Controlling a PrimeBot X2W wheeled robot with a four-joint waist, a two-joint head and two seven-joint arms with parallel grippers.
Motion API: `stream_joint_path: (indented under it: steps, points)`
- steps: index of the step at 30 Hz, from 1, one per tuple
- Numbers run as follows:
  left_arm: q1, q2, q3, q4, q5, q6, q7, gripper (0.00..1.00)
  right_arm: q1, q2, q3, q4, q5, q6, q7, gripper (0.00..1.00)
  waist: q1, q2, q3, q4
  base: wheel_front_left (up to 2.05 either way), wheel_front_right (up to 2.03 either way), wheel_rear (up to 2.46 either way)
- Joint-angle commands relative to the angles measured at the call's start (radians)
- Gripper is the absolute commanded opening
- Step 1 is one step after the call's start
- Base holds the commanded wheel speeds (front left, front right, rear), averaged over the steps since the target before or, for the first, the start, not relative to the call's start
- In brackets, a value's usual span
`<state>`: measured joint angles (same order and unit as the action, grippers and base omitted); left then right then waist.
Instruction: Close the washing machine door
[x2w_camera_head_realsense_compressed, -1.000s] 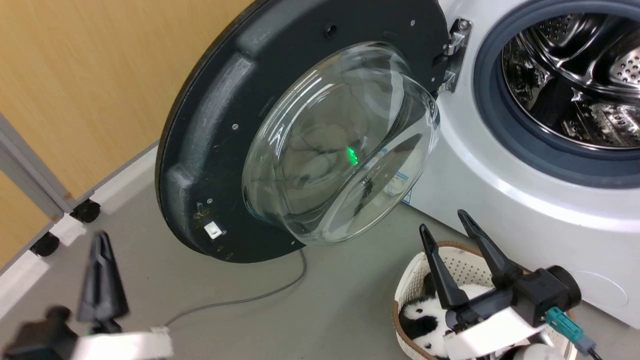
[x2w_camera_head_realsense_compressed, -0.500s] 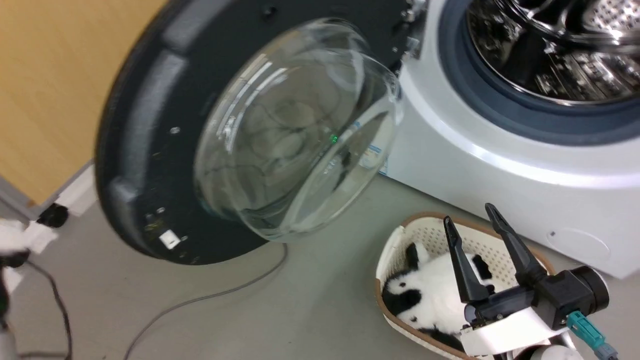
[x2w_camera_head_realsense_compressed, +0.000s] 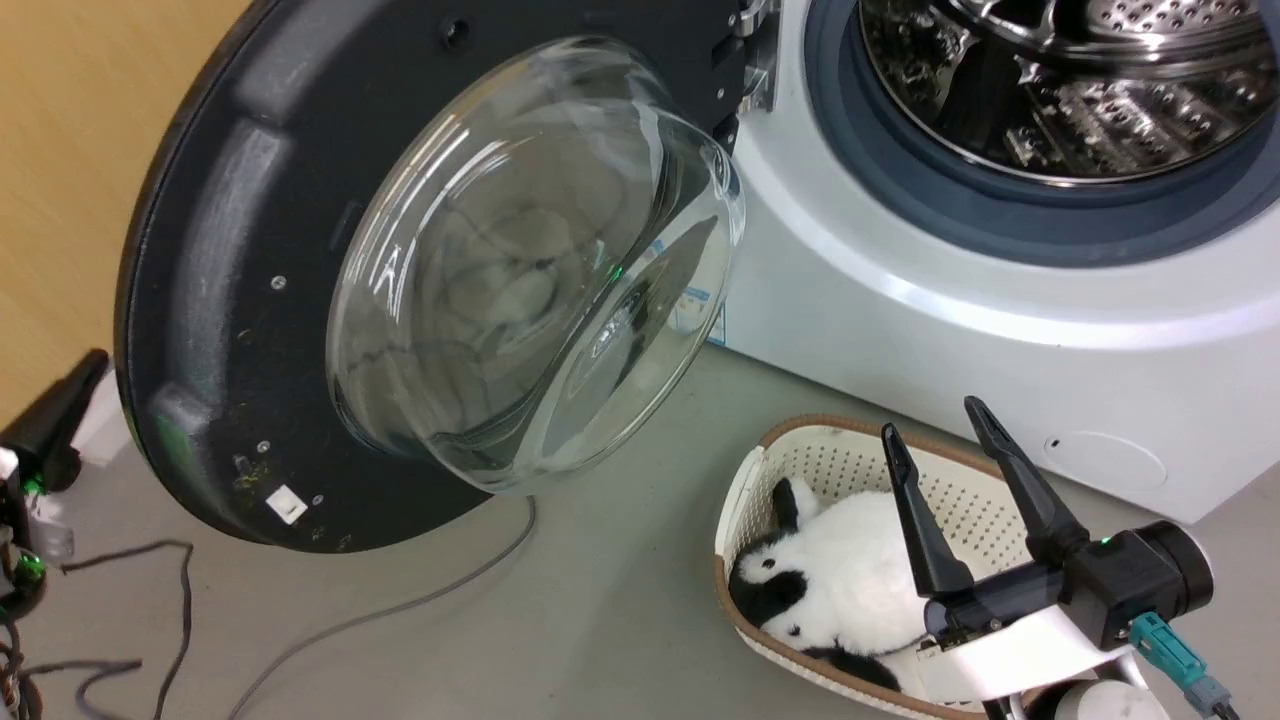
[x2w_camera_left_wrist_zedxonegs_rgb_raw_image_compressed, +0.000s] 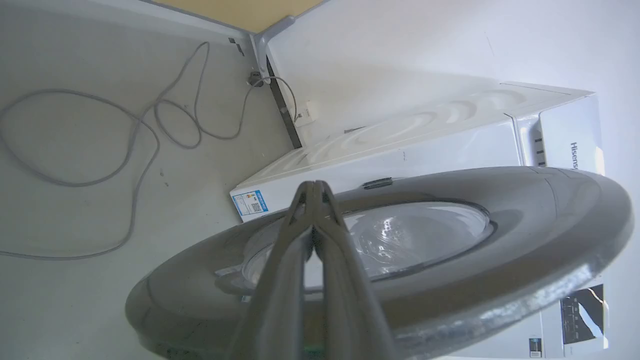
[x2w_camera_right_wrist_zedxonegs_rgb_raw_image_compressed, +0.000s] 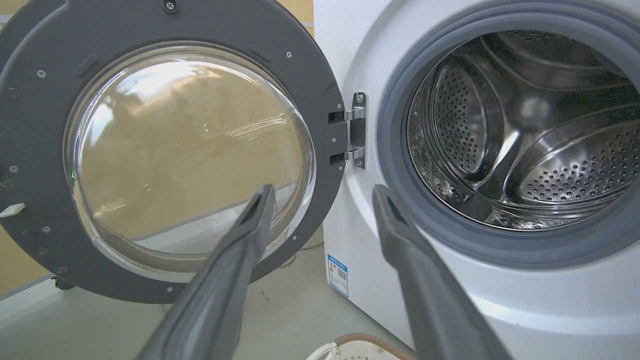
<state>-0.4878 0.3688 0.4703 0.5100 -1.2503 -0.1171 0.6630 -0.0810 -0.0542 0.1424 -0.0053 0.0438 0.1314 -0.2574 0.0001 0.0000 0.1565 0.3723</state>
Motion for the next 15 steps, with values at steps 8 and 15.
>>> stream_joint_path:
  steps: [8,15]
  points:
    - [0.110,-0.035,-0.010,-0.114,-0.143,-0.008,0.219,0.00,0.018,0.004,-0.004,0.012,0.027,-0.001,-0.004,1.00,-0.0001,0.0000,-0.057,-0.017,0.00,0.00,0.00]
    - [0.245,-0.102,-0.031,-0.288,-0.221,0.022,0.346,0.00,0.045,0.004,-0.007,0.014,0.059,-0.001,-0.004,1.00,-0.0001,0.0000,-0.103,-0.062,0.00,0.00,0.00]
